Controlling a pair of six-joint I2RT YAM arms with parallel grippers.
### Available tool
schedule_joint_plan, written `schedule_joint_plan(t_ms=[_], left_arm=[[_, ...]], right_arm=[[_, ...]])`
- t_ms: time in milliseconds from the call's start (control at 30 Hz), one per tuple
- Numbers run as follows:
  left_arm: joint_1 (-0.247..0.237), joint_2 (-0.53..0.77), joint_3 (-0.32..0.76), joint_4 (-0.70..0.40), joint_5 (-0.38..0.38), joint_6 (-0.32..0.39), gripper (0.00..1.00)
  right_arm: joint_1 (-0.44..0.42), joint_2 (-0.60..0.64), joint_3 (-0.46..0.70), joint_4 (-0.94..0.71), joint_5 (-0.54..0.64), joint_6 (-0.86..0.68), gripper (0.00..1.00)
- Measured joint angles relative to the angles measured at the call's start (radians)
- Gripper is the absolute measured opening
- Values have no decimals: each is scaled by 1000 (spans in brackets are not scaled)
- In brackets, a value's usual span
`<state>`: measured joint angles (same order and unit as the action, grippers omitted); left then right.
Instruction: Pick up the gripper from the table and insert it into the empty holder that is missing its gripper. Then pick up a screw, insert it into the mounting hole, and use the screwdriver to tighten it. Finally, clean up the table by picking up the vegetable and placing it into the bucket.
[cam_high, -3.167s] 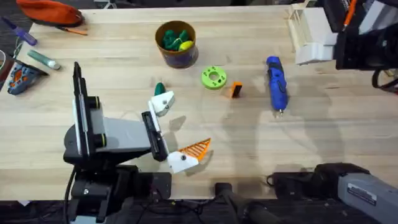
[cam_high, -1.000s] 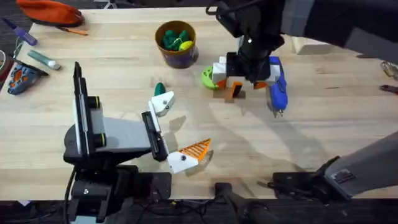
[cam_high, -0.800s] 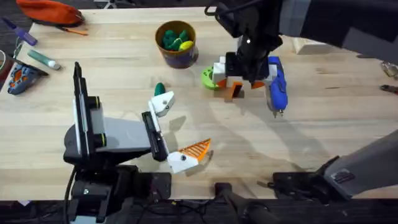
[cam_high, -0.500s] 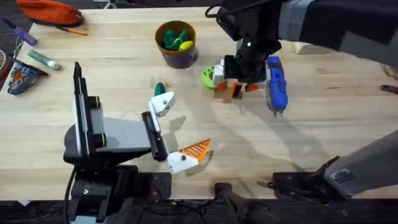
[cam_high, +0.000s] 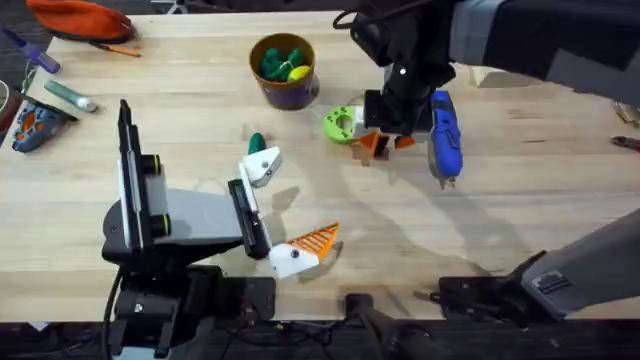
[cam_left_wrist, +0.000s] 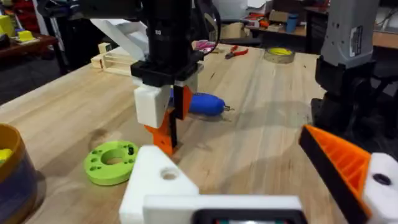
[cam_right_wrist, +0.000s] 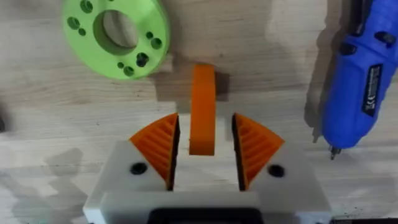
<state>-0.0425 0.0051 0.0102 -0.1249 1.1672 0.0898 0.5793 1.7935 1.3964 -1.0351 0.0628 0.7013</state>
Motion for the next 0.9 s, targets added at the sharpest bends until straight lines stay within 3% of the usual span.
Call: schedule_joint_plan(t_ms=[900], left_arm=[[0, 0, 0, 0, 0, 0, 985]], right_arm=[[0, 0, 0, 24, 23, -18, 283]])
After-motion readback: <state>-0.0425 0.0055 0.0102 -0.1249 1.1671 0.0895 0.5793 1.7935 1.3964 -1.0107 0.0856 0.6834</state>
